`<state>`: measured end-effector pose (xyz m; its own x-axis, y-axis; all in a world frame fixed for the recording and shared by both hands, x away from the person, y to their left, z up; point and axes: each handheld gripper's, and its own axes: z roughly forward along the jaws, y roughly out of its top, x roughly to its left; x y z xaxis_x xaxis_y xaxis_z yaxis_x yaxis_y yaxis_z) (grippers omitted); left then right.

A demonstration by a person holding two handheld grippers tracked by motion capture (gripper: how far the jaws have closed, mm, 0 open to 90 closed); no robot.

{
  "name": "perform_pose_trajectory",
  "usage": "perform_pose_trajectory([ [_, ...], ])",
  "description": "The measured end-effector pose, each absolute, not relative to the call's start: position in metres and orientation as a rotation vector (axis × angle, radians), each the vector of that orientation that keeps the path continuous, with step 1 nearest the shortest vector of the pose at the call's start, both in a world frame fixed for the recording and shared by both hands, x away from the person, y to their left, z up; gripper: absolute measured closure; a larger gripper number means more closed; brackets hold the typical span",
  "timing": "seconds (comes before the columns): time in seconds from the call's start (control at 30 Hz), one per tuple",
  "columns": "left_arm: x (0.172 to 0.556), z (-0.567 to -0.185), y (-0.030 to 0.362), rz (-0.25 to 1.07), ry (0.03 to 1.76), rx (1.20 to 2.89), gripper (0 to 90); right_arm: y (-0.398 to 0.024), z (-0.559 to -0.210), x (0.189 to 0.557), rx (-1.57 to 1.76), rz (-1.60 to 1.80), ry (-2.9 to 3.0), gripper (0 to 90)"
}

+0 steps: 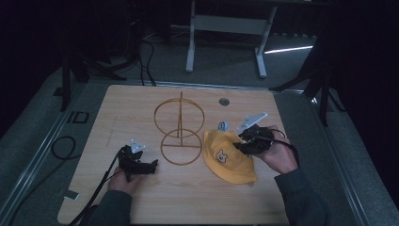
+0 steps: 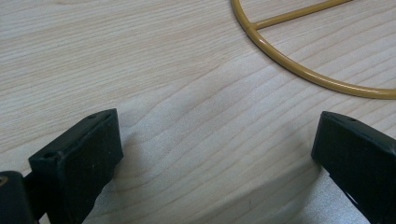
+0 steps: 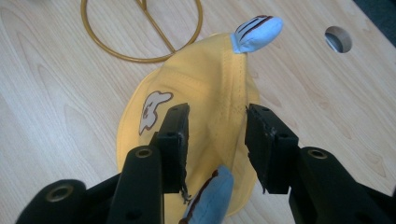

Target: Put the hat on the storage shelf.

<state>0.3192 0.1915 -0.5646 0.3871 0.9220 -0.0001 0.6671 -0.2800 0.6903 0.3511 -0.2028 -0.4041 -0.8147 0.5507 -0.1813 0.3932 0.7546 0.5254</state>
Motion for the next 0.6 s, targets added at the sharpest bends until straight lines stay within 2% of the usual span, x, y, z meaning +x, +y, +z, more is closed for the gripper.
perform_pose_trajectory([
  [0.6,0.319,-0.565,0.191,0.544,1.358,2.040,1.9,-0.187,-0.414,0.377,0.744,0.514,2.717,57.0],
])
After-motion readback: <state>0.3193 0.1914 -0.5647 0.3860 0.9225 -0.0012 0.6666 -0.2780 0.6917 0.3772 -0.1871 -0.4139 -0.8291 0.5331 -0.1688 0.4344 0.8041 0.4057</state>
